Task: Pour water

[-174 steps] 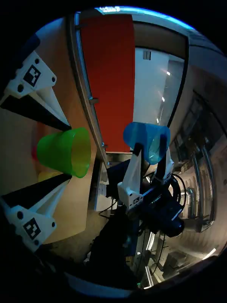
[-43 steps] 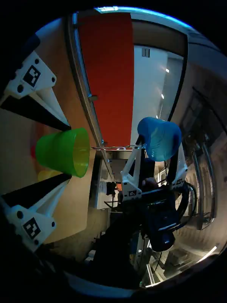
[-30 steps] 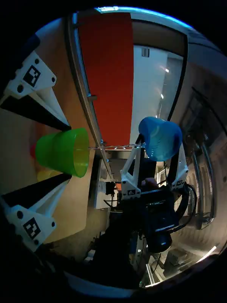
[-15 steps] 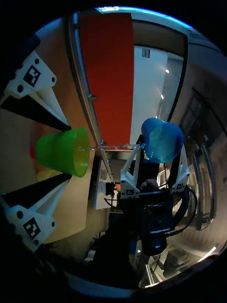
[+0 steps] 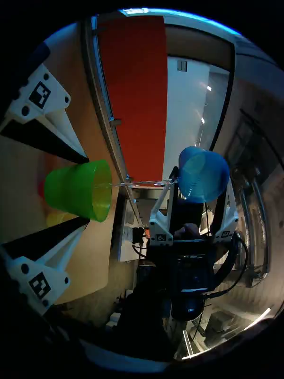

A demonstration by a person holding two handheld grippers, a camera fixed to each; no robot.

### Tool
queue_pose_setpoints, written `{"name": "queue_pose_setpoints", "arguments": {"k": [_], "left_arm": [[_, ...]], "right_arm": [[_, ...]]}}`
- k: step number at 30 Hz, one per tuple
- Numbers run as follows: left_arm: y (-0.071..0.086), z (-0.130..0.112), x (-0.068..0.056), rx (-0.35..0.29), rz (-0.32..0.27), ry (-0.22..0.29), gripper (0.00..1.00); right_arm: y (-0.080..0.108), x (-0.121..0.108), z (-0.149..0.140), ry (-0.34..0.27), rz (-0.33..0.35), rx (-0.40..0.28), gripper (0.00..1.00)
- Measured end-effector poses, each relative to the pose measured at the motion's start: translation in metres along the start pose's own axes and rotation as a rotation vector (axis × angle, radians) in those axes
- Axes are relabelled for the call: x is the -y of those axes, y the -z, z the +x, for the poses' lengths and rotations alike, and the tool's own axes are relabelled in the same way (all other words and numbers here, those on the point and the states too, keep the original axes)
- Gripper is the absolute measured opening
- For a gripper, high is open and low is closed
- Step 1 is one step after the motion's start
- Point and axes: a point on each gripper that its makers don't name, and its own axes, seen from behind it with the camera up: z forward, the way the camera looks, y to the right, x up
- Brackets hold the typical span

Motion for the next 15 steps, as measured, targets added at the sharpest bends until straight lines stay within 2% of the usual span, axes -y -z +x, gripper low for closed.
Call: {"name": "queue_pose_setpoints", "arguments": {"k": [15], "left_arm": [[0.0022, 0.0005, 0.0009, -0.004, 0.003, 0.003, 0.82]], "right_arm": [[0.0003, -0.0024, -0.0002, 0.01, -0.004, -0.005, 0.91]]}}
